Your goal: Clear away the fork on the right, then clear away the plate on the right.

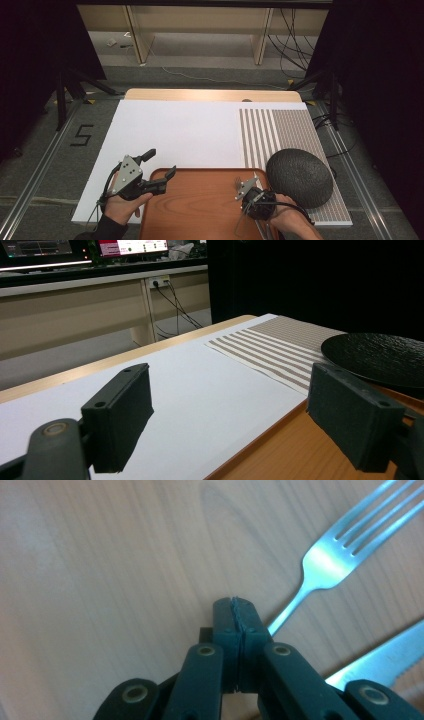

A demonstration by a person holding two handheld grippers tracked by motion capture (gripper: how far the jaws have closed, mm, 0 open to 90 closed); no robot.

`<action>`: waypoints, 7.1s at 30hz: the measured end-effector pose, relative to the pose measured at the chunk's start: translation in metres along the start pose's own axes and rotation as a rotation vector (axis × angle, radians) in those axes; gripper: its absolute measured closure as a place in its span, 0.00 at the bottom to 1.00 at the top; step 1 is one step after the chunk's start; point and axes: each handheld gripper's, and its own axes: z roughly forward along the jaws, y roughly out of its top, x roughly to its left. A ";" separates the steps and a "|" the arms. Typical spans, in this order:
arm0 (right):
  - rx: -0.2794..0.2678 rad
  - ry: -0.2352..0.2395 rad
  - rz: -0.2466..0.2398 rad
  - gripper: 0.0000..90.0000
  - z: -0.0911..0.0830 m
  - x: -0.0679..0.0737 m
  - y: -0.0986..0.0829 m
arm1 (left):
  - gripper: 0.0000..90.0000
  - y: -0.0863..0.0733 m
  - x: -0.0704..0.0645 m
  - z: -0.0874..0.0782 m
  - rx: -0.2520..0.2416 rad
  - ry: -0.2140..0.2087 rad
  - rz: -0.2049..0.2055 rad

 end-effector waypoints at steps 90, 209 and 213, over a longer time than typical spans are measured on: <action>-0.414 0.078 0.379 0.19 -0.054 -0.050 -0.035 | 0.20 0.000 0.001 0.001 0.001 0.003 -0.004; -0.513 -0.116 0.972 0.19 -0.082 -0.125 -0.197 | 0.20 0.001 -0.002 0.005 0.002 -0.017 0.000; -0.508 -0.119 0.984 0.19 -0.081 -0.127 -0.199 | 0.20 0.001 -0.001 0.005 0.002 -0.016 0.000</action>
